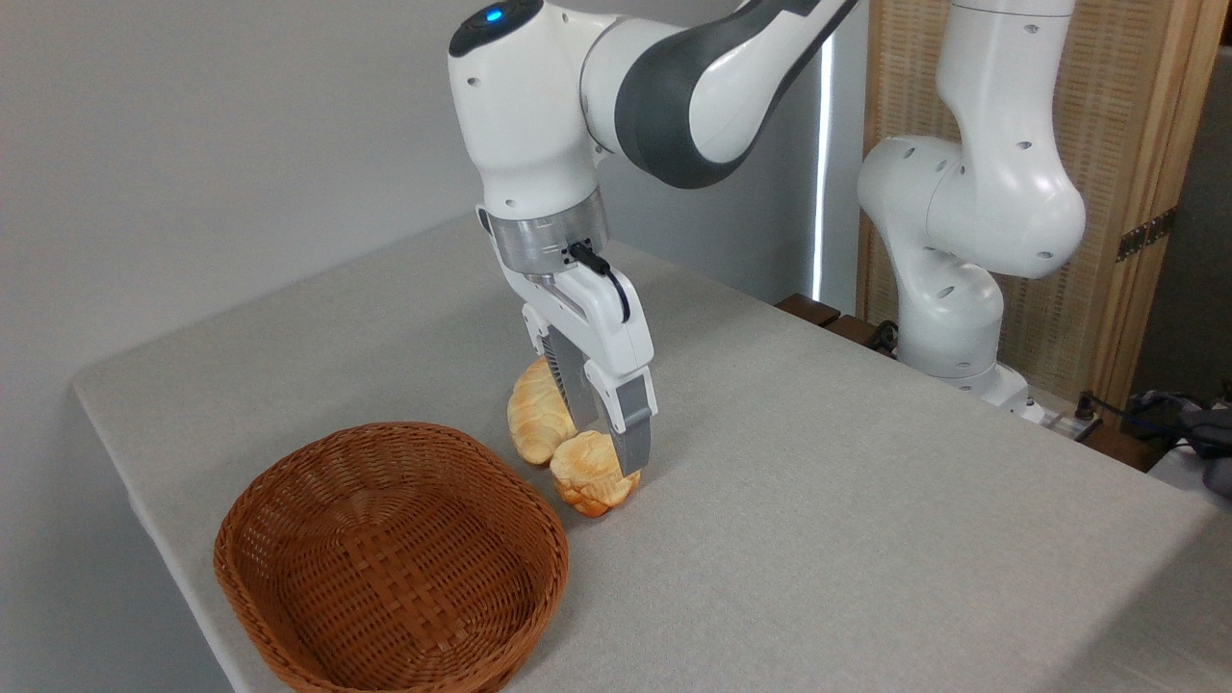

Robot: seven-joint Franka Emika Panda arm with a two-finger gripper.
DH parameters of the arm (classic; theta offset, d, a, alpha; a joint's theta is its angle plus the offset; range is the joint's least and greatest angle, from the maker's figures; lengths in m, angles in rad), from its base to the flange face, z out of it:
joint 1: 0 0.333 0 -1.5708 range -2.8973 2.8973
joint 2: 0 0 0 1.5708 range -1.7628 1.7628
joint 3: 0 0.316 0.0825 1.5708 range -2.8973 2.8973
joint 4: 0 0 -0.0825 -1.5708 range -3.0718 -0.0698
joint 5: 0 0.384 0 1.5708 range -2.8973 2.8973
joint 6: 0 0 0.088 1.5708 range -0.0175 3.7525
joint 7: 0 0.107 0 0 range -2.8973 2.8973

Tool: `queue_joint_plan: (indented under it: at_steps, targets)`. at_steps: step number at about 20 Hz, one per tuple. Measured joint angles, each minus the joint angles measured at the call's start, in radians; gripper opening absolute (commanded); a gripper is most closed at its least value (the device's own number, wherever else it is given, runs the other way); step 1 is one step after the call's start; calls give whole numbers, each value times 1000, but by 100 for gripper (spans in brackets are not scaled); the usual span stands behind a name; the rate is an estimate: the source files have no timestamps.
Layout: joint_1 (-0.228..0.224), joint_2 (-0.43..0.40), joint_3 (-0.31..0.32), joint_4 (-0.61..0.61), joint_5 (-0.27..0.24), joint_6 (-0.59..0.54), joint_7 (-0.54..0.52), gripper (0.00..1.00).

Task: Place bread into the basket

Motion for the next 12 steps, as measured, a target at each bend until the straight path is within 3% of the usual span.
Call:
queue_joint_plan:
  at_steps: [5,12]
  targets:
    - [-6,1,0,-28,0,71,2,100]
    - [-12,4,0,-49,0,88,2,100]
